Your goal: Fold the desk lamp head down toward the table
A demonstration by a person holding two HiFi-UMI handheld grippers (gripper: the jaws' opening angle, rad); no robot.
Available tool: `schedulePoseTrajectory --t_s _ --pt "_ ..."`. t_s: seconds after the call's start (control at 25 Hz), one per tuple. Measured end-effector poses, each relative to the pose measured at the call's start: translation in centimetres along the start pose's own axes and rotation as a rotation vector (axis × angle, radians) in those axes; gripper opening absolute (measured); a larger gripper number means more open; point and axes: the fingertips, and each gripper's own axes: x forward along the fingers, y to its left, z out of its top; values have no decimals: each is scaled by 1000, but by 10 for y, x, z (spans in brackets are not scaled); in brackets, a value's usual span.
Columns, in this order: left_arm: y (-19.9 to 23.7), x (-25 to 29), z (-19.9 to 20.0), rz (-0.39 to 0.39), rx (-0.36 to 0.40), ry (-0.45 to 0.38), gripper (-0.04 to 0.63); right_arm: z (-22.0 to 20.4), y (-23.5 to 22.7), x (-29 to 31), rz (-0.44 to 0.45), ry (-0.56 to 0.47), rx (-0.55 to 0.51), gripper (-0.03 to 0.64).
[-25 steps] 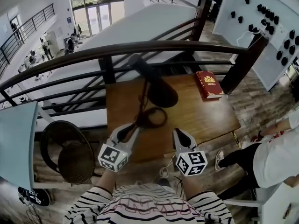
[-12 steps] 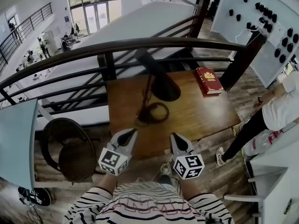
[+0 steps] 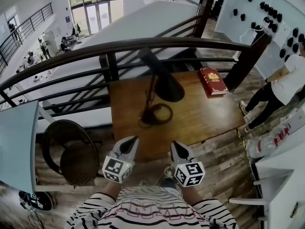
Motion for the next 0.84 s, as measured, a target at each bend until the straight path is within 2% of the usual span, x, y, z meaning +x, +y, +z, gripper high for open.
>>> schedulePoseTrajectory --t_s 0.84 --pt "-20 -1 5 -19 -11 -4 2 5 1 -9 16 -3 -21 0"
